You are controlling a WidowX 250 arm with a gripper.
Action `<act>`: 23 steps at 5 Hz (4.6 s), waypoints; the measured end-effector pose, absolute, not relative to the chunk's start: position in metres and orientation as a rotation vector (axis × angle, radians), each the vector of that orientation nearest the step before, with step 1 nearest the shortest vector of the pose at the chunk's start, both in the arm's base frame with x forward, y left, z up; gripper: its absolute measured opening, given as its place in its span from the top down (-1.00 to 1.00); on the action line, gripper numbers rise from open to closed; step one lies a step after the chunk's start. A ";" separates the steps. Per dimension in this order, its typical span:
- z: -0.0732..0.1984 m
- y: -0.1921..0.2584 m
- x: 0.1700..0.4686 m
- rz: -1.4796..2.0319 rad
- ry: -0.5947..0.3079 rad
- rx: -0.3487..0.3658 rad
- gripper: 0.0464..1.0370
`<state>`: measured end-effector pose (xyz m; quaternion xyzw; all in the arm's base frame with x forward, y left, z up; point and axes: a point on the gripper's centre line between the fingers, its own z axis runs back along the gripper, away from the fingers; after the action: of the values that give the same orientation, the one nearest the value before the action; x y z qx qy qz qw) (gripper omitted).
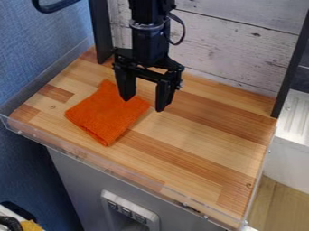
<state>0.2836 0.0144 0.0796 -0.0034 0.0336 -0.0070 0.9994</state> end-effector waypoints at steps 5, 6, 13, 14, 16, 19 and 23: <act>0.071 0.055 0.285 -0.236 -0.007 -0.012 -0.92; 0.076 0.067 0.289 -0.274 -0.031 -0.007 -0.92; 0.032 0.103 0.292 -0.321 0.021 0.006 0.97; 0.028 0.104 0.294 -0.329 0.012 0.013 0.97; 0.020 0.099 0.293 -0.324 -0.002 0.016 0.97; 0.013 0.092 0.295 -0.253 -0.017 0.011 0.97; 0.019 0.148 0.296 -0.067 0.010 -0.011 0.97</act>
<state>0.2963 0.1477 0.0191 -0.0055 0.0049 -0.0334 0.9994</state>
